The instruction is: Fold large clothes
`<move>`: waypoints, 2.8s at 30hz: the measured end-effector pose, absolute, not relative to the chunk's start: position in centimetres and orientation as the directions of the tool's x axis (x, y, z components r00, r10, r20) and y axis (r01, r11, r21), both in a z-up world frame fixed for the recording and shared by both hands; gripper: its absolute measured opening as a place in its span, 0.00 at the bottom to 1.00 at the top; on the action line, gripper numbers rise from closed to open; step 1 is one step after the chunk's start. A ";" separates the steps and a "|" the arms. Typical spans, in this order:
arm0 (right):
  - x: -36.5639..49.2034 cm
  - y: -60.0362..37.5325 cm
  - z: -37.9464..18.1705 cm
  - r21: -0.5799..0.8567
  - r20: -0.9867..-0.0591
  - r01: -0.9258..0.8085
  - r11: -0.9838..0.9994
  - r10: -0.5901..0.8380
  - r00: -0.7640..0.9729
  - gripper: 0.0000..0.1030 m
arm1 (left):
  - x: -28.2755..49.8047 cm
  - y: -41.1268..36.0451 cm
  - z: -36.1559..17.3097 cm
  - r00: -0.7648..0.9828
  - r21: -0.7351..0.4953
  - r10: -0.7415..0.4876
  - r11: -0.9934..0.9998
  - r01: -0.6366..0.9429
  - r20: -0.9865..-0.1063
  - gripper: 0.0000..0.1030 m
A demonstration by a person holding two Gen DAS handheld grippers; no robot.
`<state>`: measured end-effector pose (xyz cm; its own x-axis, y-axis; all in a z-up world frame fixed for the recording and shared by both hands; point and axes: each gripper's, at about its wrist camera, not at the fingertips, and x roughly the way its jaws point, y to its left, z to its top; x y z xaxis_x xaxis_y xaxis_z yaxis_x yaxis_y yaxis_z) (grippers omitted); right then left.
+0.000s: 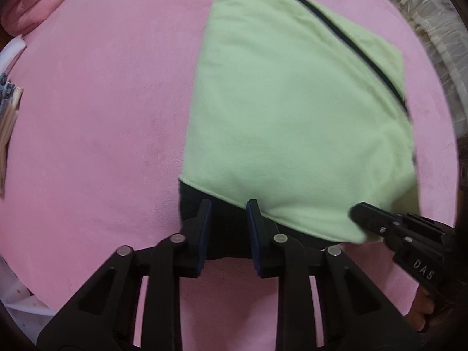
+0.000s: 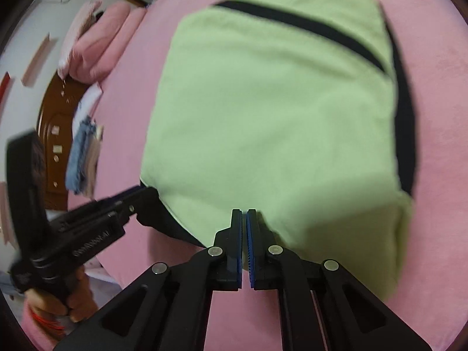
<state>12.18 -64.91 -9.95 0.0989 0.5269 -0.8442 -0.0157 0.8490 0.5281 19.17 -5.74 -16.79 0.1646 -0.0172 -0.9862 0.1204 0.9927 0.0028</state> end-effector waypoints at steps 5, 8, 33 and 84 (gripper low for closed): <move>11.8 -68.1 -11.1 0.515 -0.856 0.134 0.847 0.499 0.137 0.01 | 19.0 -4.5 -17.0 0.170 -0.012 -0.034 0.992 0.128 -0.985 0.20; 10.5 -73.0 -10.5 0.588 -0.808 0.264 0.764 0.548 0.215 0.01 | 19.2 -5.2 -16.1 0.202 0.038 0.002 0.984 0.174 -0.979 0.20; 33.9 -71.1 -13.0 0.627 -0.748 0.163 0.762 0.530 0.401 0.00 | 35.7 -8.5 -18.5 0.301 -0.113 -0.152 0.983 0.144 -0.941 0.20; 16.1 -62.8 -0.1 0.219 -0.966 0.137 0.966 0.194 0.171 0.82 | 17.8 -10.8 -7.8 0.116 -0.030 -0.056 0.977 0.209 -0.992 0.65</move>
<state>16.12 -62.76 -0.09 0.1705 0.1944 -0.9660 0.1369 0.9662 0.2185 17.76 -10.84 -7.83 0.1163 -0.0558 -0.9916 0.2090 0.9774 -0.0305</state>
